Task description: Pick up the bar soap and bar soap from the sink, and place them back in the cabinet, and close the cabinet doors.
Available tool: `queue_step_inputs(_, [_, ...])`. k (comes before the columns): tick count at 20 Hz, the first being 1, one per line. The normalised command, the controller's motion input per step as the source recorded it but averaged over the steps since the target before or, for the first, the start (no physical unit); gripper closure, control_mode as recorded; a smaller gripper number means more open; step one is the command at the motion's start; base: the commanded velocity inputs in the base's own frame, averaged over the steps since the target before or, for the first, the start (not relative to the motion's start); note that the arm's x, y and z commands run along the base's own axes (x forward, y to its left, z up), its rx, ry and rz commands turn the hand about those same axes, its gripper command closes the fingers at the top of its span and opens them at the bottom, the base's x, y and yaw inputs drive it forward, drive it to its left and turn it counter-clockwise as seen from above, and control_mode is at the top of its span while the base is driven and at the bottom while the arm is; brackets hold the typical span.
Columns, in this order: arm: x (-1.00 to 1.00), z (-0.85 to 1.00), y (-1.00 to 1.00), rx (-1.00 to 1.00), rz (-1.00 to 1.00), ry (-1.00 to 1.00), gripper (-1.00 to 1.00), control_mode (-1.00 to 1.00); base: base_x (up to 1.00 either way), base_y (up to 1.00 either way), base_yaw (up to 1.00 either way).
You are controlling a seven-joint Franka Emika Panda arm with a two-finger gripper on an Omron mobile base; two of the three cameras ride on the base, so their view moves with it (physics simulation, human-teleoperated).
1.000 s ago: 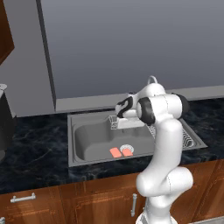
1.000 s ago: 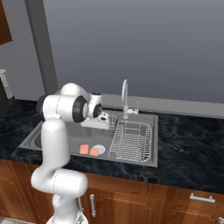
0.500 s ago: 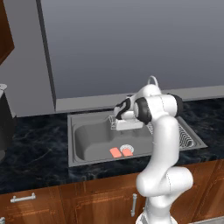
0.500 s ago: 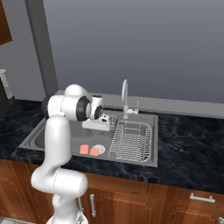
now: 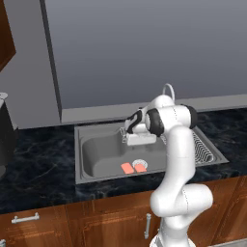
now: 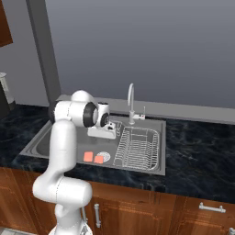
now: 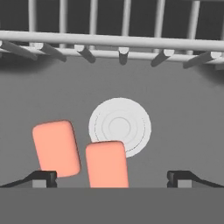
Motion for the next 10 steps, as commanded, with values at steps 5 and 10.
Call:
queue_step_inputs(5, [0.00, -0.15, 0.00, 0.00, 0.00, 0.00, -1.00, -1.00, 0.00, 0.00, 0.00])
queue_step_inputs(10, [0.00, -0.18, 0.00, 0.00, 0.00, 0.00, -1.00, -1.00, 0.00, 0.00, 0.00])
